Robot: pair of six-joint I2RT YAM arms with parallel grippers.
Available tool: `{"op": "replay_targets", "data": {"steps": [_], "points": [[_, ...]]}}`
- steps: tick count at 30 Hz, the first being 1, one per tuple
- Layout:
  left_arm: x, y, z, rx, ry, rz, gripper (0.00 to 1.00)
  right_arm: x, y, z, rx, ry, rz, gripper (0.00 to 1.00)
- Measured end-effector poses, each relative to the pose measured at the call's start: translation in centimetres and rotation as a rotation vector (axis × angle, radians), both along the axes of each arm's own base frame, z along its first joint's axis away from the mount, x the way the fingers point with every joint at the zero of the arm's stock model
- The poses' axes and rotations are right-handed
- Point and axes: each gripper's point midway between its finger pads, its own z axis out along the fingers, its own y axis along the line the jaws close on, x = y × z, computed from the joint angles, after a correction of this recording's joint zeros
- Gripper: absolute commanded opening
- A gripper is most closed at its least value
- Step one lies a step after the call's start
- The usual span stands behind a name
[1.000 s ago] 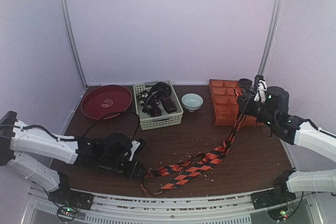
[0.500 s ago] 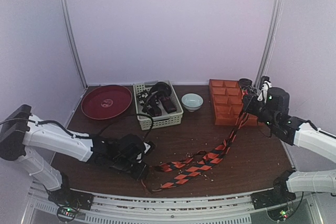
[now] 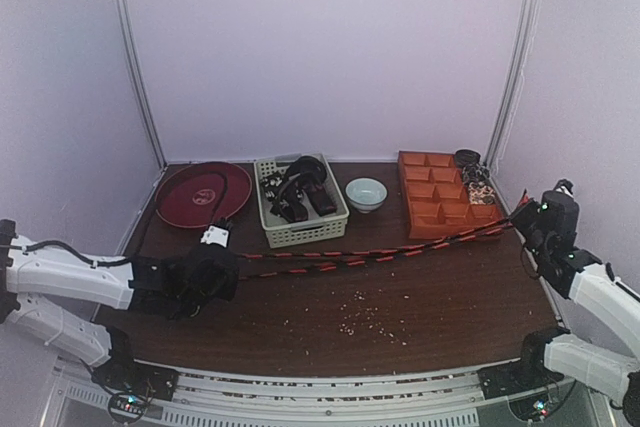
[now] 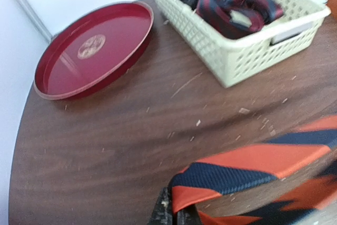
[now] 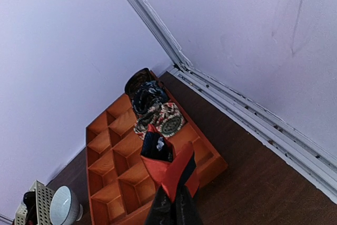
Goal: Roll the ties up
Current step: Place the tie at the center of the board.
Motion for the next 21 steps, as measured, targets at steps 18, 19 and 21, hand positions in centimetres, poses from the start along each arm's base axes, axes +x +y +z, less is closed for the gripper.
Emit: {"op": "replay_targets", "data": {"steps": [18, 19, 21], "points": [[-4.0, 2.4, -6.7, -0.179, 0.207, 0.043, 0.29, -2.7, 2.1, -10.6, 0.185, 0.100, 0.099, 0.00], [-4.2, 2.2, -6.6, -0.198, 0.215, 0.034, 0.31, -2.7, 2.2, -10.6, 0.188, 0.096, 0.099, 0.00], [-4.7, 1.9, -6.4, -0.242, 0.234, 0.014, 0.33, -2.7, 2.2, -10.6, 0.198, 0.087, 0.099, 0.00]]}}
